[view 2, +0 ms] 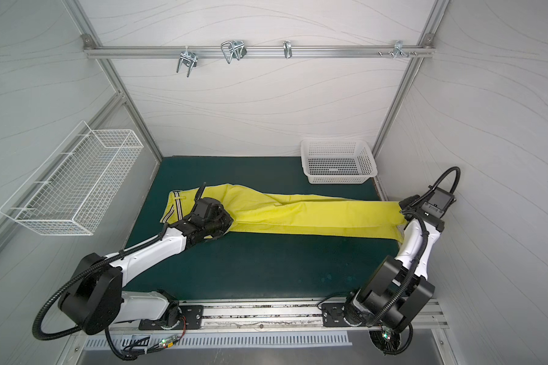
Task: Roll up the long pants
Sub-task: Fold the long pant at the center of the board.
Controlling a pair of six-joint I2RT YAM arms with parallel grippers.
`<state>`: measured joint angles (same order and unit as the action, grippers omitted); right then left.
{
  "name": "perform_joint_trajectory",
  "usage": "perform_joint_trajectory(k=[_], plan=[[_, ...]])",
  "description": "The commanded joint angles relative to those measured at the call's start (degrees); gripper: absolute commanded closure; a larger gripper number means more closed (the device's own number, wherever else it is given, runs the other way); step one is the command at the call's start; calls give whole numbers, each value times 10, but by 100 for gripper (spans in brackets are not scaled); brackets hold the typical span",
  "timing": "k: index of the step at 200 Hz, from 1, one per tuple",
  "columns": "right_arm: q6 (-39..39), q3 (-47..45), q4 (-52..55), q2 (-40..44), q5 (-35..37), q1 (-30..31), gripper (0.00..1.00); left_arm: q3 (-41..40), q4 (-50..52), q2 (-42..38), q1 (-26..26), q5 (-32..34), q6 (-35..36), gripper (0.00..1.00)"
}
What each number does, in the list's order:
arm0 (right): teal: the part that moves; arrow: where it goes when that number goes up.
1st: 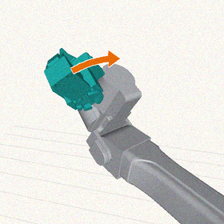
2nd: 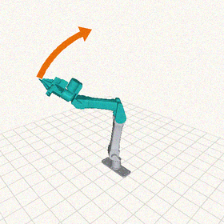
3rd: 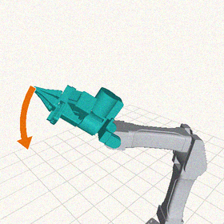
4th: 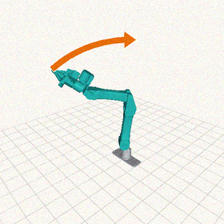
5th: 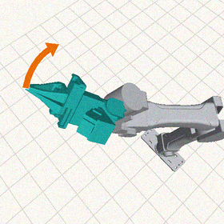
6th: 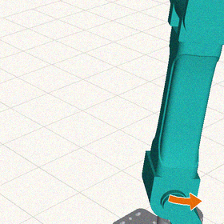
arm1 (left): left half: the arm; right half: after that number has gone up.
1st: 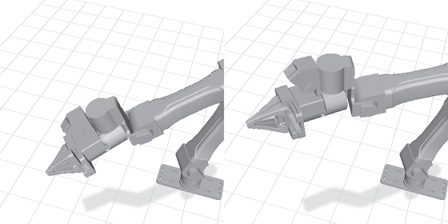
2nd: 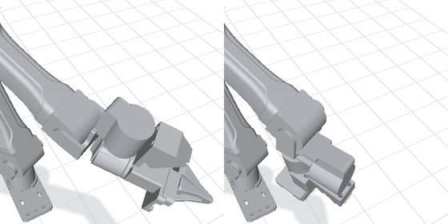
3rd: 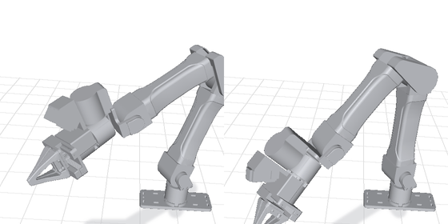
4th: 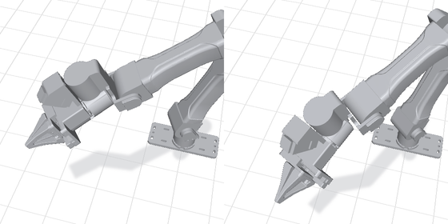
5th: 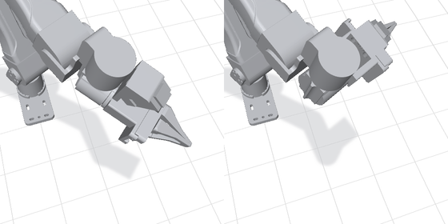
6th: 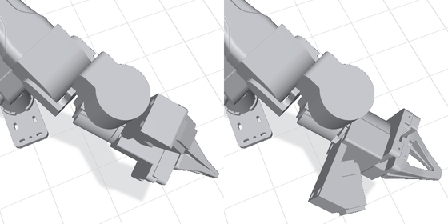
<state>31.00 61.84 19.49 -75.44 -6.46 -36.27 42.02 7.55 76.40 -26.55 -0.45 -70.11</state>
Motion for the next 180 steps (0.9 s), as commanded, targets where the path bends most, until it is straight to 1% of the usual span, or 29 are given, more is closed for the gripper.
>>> perform_joint_trajectory(k=[1,33,57,69,89,115,131,136,142,149,159,180], plan=[[-16,53,-25,-51,-23,29,100,23,12,-4,4,16,8,100],[-16,86,-28,-127,-37,36,100,39,12,23,4,-10,14,100],[-32,99,-25,-165,-23,36,100,46,1,47,4,-24,14,100],[-38,108,-21,-169,-11,35,100,52,0,56,4,-28,16,100],[-31,122,-39,-172,-20,34,100,59,-1,64,4,-24,15,100],[-7,178,-36,-184,-46,37,100,72,-3,67,4,-21,16,100],[7,203,-66,-180,-47,39,100,82,5,64,4,-15,22,100],[22,211,-72,-180,-49,39,100,83,6,62,4,-11,23,100],[49,204,-88,-179,-44,38,100,82,4,58,4,-5,24,100],[61,191,-121,-180,-69,34,100,77,0,54,4,2,23,100],[64,182,-136,-180,-88,35,100,70,-5,48,4,10,19,100],[65,161,-139,-193,-88,43,100,61,-9,36,4,20,20,100]])
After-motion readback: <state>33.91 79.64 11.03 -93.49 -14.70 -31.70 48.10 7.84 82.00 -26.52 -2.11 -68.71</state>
